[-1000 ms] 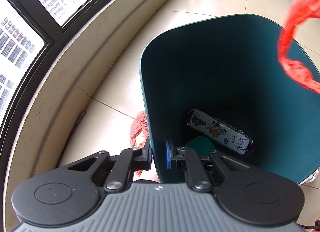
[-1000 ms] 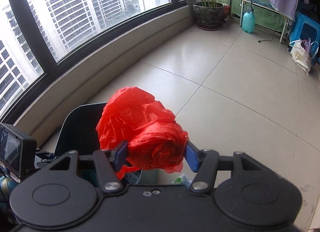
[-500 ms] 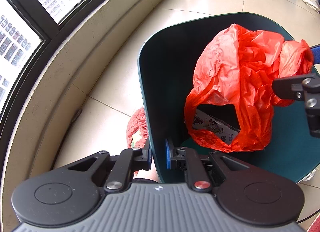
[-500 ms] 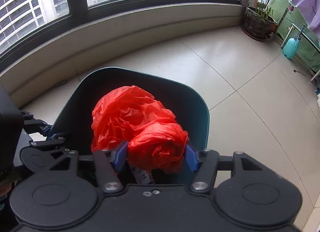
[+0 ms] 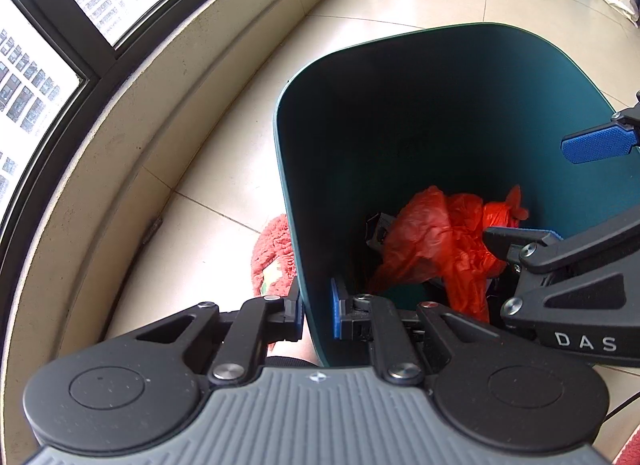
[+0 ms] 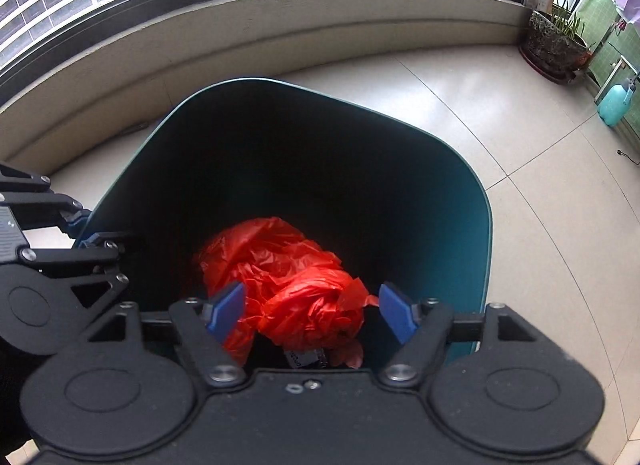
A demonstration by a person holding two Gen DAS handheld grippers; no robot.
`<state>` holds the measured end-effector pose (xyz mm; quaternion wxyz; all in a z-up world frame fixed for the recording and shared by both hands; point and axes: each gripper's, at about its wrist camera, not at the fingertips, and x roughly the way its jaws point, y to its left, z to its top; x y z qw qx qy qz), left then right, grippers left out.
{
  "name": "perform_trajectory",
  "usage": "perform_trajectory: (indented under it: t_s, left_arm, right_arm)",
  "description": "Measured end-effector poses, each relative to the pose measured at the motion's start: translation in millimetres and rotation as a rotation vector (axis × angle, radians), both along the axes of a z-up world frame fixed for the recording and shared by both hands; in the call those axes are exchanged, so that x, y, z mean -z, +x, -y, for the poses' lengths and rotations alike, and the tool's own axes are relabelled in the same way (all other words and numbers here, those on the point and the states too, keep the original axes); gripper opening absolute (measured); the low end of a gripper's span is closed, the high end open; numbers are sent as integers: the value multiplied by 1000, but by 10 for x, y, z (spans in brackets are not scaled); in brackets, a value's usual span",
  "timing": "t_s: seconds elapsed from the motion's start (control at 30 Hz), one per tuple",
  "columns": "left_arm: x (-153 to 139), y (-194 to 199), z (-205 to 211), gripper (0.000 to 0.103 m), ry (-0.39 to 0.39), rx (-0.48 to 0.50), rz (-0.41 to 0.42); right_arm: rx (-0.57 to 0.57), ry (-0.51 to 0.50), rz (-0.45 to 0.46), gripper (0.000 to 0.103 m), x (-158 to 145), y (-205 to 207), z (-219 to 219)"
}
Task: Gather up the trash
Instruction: 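Lift the red plastic bag into the bin and open the right tool, then lower the right tool to the clear plastic bag and grasp it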
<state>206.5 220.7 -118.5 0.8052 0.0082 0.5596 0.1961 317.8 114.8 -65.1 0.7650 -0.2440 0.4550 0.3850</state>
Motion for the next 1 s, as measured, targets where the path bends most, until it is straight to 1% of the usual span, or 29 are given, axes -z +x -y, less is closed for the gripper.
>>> perform_trajectory:
  t_s: [0.1, 0.23, 0.47, 0.67, 0.8, 0.9, 0.97, 1.0]
  left_arm:
    - [6, 0, 11, 12, 3, -1, -1]
    - [10, 1, 29, 13, 9, -1, -2]
    - [17, 6, 52, 13, 17, -5, -3]
    - [15, 6, 56, 13, 18, -11, -4]
    - [19, 9, 59, 13, 20, -12, -4]
    - [19, 9, 59, 13, 20, -12, -4]
    - [20, 9, 64, 13, 20, -14, -4]
    - [18, 8, 61, 13, 19, -16, -4]
  right_arm:
    - [-6, 15, 0, 80, -29, 9, 42]
    - [9, 62, -23, 81, -124, 56, 194]
    - [56, 190, -57, 83, -490, 180, 826]
    - [147, 236, -42, 85, -637, 279, 1465]
    - [229, 227, -40, 87, -562, 242, 1905]
    - [301, 207, -71, 89, -376, 326, 2186]
    - [338, 189, -89, 92, -203, 393, 2342]
    - [350, 182, -100, 95, -113, 422, 2396]
